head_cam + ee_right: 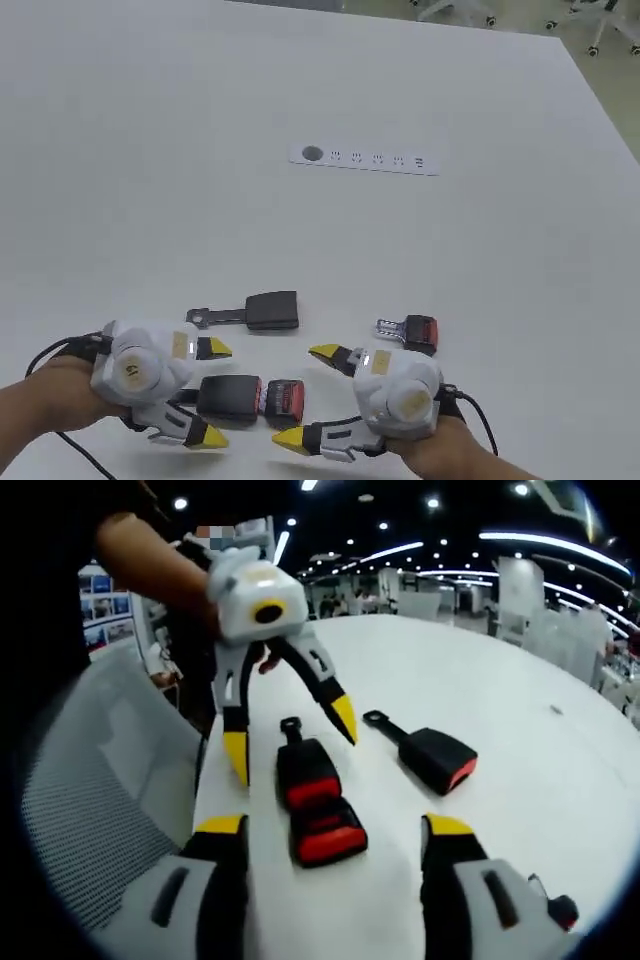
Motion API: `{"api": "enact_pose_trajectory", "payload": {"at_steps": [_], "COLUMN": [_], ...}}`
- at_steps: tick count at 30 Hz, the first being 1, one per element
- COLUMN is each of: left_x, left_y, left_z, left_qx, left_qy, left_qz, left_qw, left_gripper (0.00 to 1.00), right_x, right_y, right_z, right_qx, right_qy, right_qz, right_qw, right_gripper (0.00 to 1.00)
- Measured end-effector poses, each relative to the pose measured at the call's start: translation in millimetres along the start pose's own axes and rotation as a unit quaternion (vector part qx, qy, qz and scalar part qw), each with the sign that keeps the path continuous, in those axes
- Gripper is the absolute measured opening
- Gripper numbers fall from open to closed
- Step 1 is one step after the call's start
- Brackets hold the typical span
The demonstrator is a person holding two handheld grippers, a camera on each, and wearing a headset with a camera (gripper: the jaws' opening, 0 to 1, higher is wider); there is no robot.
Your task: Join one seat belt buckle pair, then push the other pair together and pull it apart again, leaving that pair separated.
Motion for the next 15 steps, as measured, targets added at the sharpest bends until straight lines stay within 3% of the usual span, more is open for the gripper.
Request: {"api": "enact_pose_trajectory", "payload": {"at_steps": [2,5,11,15], "left_x": [-6.5,-18.1,-27.7,-34.3], "left_y": [2.5,7.7,25.3,39.1], "left_z": [-2.7,-6.7,-11.3,-12.6], "left_qx": [-0.009,-0.016,-0.044,-0.054], "left_qy": [-0.007,-0.027,-0.033,-0.043], "left_qz": [0.001,-0.013,-0.012,-0.013], "left_qw": [0.9999,0.9994,0.9984,0.9975], "left_gripper": [0.75,0.78,0.85,0.85], "right_x": [-2.4,-4.2,2.1,1.4], "right_y": [-5.3,-14.5,-38.7,-59.0], "right_z": [-8.9,-26.7,-54.0,-72.9], "right_qx": [0.013,0.028,0.061,0.089], "right_qy": [-0.010,-0.014,0.000,-0.012], "right_qz": [0.003,0.016,0.009,0.002], "right_qw": [0.9999,0.9994,0.9981,0.9959], "right_gripper": [0.77,0.74,0.81,0.84]}}
Point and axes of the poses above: the centre of the closed fingertips' face, and the gripper's own axes: z roughly forward along the fingers, y roughly to its left, x roughly out of its underside, the point moved 6 cm from there along -z, roughly backward along the fingers, and after that the axes turned 7 degrees about -y, right-handed, at the moved point
